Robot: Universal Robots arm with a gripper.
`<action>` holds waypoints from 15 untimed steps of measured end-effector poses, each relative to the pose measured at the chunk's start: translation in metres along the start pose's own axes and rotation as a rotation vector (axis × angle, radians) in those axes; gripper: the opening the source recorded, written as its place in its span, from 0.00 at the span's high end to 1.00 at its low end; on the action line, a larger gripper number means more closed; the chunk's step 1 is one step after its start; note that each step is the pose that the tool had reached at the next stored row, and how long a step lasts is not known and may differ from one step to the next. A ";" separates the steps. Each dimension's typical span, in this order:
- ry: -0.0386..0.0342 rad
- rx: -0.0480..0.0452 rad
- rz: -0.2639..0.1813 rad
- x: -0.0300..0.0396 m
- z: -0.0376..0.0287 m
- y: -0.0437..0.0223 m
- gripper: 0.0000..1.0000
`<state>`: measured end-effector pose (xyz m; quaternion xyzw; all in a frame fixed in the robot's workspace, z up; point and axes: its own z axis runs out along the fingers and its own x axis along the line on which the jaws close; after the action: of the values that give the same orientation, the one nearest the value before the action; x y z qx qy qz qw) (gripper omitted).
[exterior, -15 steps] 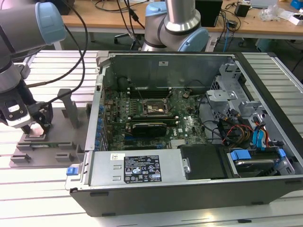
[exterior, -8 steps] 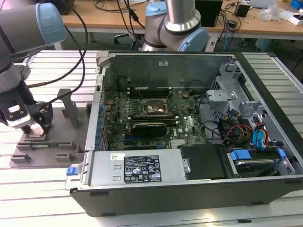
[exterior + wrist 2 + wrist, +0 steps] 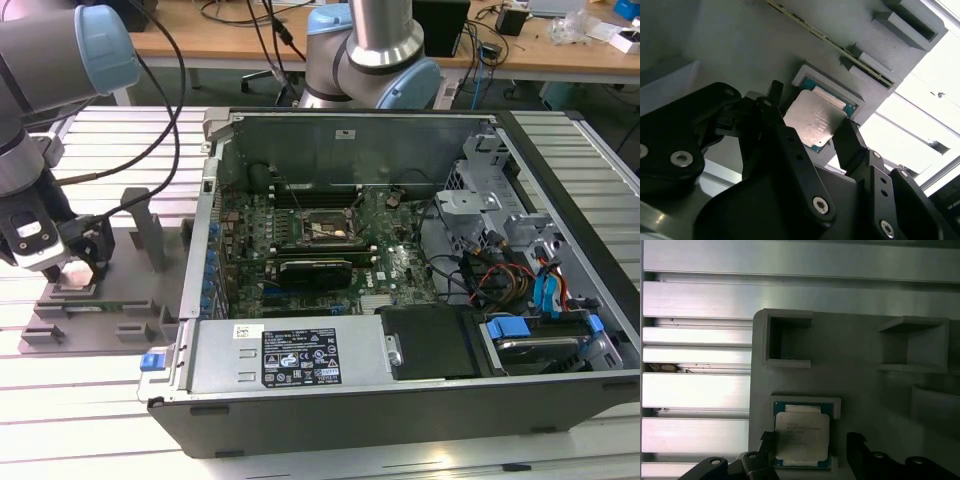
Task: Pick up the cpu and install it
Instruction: 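Pick up the cpu and move it towards the insertion slot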
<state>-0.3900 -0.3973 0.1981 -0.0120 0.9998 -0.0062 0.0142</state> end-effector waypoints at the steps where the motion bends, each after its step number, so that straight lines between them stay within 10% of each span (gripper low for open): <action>1: -0.0001 0.0004 0.000 -0.0001 -0.0011 0.0001 0.33; 15: -0.0001 0.0019 0.000 0.0078 0.0070 0.0058 0.33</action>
<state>-0.3978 -0.3918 0.1908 -0.0121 0.9998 -0.0071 0.0142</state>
